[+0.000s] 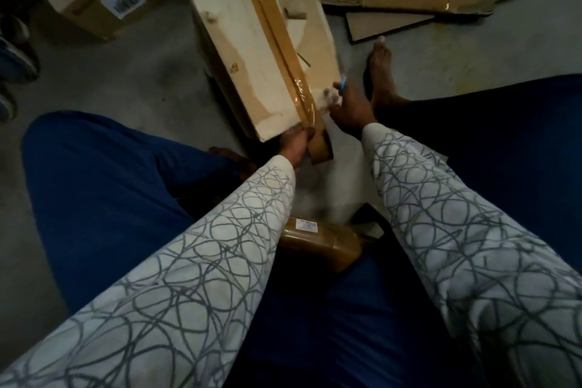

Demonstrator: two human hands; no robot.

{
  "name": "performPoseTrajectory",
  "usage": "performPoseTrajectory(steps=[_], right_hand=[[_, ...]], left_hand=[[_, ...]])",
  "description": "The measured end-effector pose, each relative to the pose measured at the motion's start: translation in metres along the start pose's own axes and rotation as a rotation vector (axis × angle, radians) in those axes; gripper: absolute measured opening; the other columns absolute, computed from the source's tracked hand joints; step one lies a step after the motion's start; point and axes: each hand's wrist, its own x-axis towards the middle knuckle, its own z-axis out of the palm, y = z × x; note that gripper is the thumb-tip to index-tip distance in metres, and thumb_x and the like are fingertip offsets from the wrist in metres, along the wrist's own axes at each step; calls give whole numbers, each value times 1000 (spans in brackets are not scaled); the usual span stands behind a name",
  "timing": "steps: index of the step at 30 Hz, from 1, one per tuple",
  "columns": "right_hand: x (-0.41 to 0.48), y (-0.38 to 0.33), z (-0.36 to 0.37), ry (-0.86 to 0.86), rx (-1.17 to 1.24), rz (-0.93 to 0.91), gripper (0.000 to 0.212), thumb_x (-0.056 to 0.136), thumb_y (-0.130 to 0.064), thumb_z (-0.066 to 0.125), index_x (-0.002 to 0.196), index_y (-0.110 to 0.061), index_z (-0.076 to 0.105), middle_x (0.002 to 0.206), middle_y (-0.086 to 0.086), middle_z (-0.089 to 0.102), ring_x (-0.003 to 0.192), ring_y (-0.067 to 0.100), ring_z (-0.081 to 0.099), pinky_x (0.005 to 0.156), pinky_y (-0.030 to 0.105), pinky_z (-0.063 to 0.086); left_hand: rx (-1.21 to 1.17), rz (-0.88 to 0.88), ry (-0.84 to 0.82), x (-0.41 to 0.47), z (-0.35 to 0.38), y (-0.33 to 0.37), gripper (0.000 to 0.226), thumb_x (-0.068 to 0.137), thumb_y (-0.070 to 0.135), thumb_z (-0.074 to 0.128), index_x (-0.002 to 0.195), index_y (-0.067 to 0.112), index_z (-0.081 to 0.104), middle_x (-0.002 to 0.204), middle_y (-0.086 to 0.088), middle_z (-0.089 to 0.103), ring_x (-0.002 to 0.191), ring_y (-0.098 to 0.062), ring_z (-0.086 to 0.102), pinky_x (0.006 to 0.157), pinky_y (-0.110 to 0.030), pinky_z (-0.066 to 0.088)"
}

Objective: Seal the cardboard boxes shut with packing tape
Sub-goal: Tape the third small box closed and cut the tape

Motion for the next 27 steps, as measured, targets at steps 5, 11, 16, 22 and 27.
performPoseTrajectory(steps=[5, 11, 16, 22, 27], right_hand=[[7, 4, 1, -28, 120, 88, 70, 84, -18, 76, 143, 0, 41, 143, 17, 49, 134, 33, 46, 114, 42, 36], [26, -28, 20, -86, 376, 5, 45, 83, -21, 78, 105, -17, 39, 120, 2, 60, 106, 23, 64, 92, 45, 56], [15, -59, 28, -85, 310, -91, 47, 83, -20, 81, 105, -17, 39, 127, 2, 59, 110, 20, 61, 93, 37, 53], [16, -65, 39, -129, 347, -97, 52, 80, -37, 78, 109, -16, 41, 128, 5, 60, 108, 25, 66, 94, 49, 55], [10, -69, 42, -180, 335, -58, 44, 95, -52, 60, 112, -14, 44, 128, 5, 60, 106, 20, 60, 90, 36, 51]], left_hand=[[-152, 71, 42, 6, -24, 10, 26, 96, 8, 62, 121, 6, 67, 109, -7, 67, 94, -17, 62, 82, -25, 50], [-442, -24, 65, 0, -78, 26, 53, 75, 34, 81, 122, 15, 66, 123, -15, 68, 111, -33, 65, 88, -47, 57], [-552, -160, 67, -16, -82, 17, 69, 76, 42, 81, 136, 17, 57, 122, -15, 66, 110, -35, 63, 87, -51, 55], [-513, -166, 124, -5, -96, 8, 89, 45, 55, 91, 124, 22, 66, 118, -16, 70, 108, -36, 66, 93, -54, 53], [-534, -157, 188, -22, -96, 10, 42, 80, 42, 70, 112, 15, 67, 105, -15, 63, 92, -30, 59, 84, -41, 50]])
